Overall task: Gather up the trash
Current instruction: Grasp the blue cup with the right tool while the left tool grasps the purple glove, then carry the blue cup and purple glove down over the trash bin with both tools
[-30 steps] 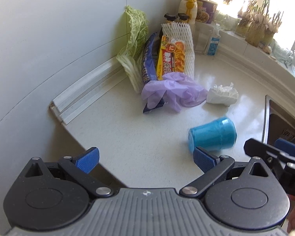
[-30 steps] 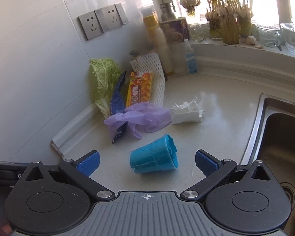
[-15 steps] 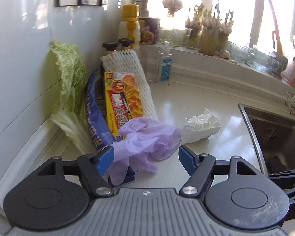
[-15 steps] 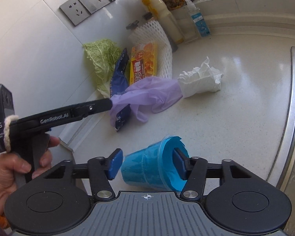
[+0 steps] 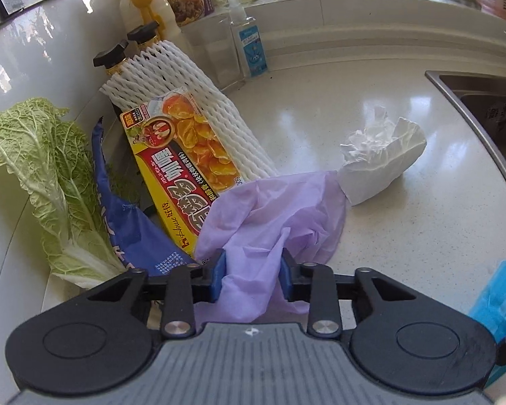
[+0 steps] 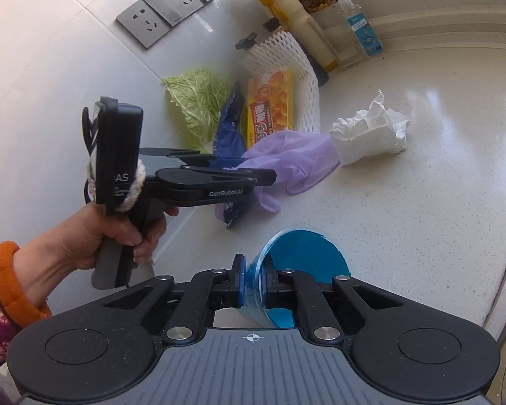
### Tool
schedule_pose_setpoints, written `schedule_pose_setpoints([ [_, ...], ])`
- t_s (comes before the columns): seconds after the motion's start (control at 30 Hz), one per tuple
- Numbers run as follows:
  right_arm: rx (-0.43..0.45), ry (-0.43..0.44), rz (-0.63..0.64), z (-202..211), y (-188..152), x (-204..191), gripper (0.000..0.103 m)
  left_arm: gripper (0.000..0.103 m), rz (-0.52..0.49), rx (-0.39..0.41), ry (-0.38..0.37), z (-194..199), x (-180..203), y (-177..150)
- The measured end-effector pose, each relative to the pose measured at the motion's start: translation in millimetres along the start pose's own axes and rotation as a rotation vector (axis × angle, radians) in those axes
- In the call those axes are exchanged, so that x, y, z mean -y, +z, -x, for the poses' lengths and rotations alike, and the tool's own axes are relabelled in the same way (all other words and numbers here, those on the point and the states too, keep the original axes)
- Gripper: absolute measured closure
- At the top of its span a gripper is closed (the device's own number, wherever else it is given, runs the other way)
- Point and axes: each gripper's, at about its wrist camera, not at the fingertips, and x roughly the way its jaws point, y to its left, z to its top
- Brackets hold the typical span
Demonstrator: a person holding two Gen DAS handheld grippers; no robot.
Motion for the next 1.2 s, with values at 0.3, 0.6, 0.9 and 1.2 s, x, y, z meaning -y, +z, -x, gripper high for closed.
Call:
schedule_pose_setpoints([
  [0.3, 0.007, -0.003, -0.03, -1.3, 0.5, 1.4, 0.098, 0.1, 0.128, 0.013, 0.014, 10.6, -6.9, 1.1],
  [0.6, 0.056, -0.001, -0.066, 17.8, 6.6, -6.5, 0.098, 0.102, 0.26, 0.143, -0.022, 59.8, -14.3, 4.6],
  [0.9, 0.096, -0.018, -0.041, 42.2, 9.7, -37.7, 0.098, 0.102, 0.307, 0.193, -0.045, 114.3, -3.3, 0.0],
  [1.2, 0.069, -0.044, 0.052, 46.2, -15.6, -90.8, 0.098, 0.102, 0.346, 0.151, -0.024, 164.7, -9.0, -55.6],
])
